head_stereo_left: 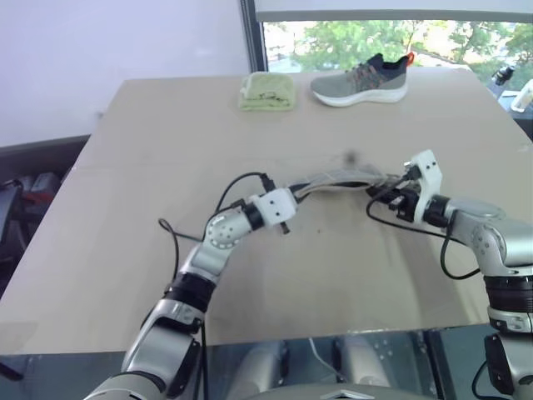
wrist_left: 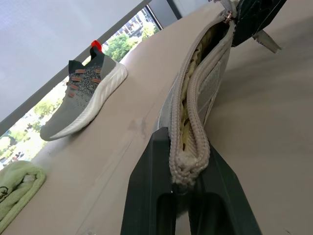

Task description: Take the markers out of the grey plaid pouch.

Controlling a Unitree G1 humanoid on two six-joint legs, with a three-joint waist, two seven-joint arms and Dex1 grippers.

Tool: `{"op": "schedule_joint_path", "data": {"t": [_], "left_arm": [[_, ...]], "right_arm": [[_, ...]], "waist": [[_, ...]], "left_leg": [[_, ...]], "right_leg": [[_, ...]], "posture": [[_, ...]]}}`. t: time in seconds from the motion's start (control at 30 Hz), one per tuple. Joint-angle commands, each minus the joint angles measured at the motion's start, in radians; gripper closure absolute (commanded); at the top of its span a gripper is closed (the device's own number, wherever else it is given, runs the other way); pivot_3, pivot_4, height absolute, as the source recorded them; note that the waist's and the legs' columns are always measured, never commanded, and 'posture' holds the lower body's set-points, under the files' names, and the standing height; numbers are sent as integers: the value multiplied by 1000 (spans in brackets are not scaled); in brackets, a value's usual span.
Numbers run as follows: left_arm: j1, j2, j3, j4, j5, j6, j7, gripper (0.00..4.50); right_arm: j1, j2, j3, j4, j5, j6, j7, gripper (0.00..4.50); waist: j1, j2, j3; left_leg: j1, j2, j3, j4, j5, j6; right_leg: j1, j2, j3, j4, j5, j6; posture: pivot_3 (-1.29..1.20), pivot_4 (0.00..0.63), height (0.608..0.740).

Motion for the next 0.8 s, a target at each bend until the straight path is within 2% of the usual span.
{"op": "schedule_joint_path", "data": {"t": [0.03, 0.27, 0.37, 0.43, 0.47, 0.63, 0.7, 0.77, 0.8], "left_arm": [[-13, 7, 0, -8, -15, -24, -15, 4417], [-5, 11, 6, -14, 13, -13, 10, 4417], [-4, 8, 3, -24, 5, -2, 4, 4500], [4, 1, 4, -48, -18, 23, -13, 4500], [5, -2, 6, -62, -28, 36, -18, 4500], [13, -11, 14, -127, -92, 59, -56, 4500], [19, -13, 10, -143, -112, 62, -73, 4500], [24, -17, 6, -156, -131, 64, -90, 4500], [25, -19, 5, -161, -139, 66, -98, 4500]], "right_arm": [[4, -13, -13, -53, 15, -10, 10, 4500], [29, -32, -28, -93, 52, 0, 48, 4500], [58, -76, -14, -141, 73, -1, 108, 3533], [90, -122, -30, -174, 99, 13, 151, 2671], [103, -143, -47, -186, 120, 20, 173, 2101], [126, -202, -145, -250, 253, 80, 219, 2101], [113, -176, -163, -283, 321, 115, 194, 2631], [99, -142, -145, -299, 337, 125, 155, 3398], [90, -123, -133, -294, 329, 121, 131, 3935]], "waist": [[0, 0, 0], [1, 0, 0], [1, 0, 0], [3, 0, 0], [4, 0, 0], [10, -1, 0], [9, -1, 1], [8, -2, 1], [9, -2, 0]], "left_leg": [[0, 0, 0, 0, 0, 0], [0, 0, 0, 0, 0, 0], [0, 0, 0, 0, 0, 0], [0, 0, 0, 0, 0, 0], [0, 0, -1, 0, 0, 0], [-1, 0, -1, 0, 0, 0], [-1, 0, -1, 0, 0, 0], [0, 0, -1, 0, 0, 0], [0, 0, -1, 0, 0, 0]], "right_leg": [[0, 0, 0, 0, 0, 0], [0, 0, 0, 0, 0, 0], [0, 0, 0, 0, 0, 0], [0, 0, 0, 0, 0, 0], [0, 0, -1, -1, 0, 0], [0, 0, -1, 0, 0, 0], [0, 0, -1, 0, 0, 0], [0, 0, 0, 0, 0, 0], [0, 0, 0, 0, 0, 0]], "posture": [[0, 150, 740], [0, 150, 740], [0, 150, 740], [0, 150, 740], [0, 150, 740], [0, 150, 740], [0, 150, 740], [0, 150, 740], [0, 150, 740]]}}
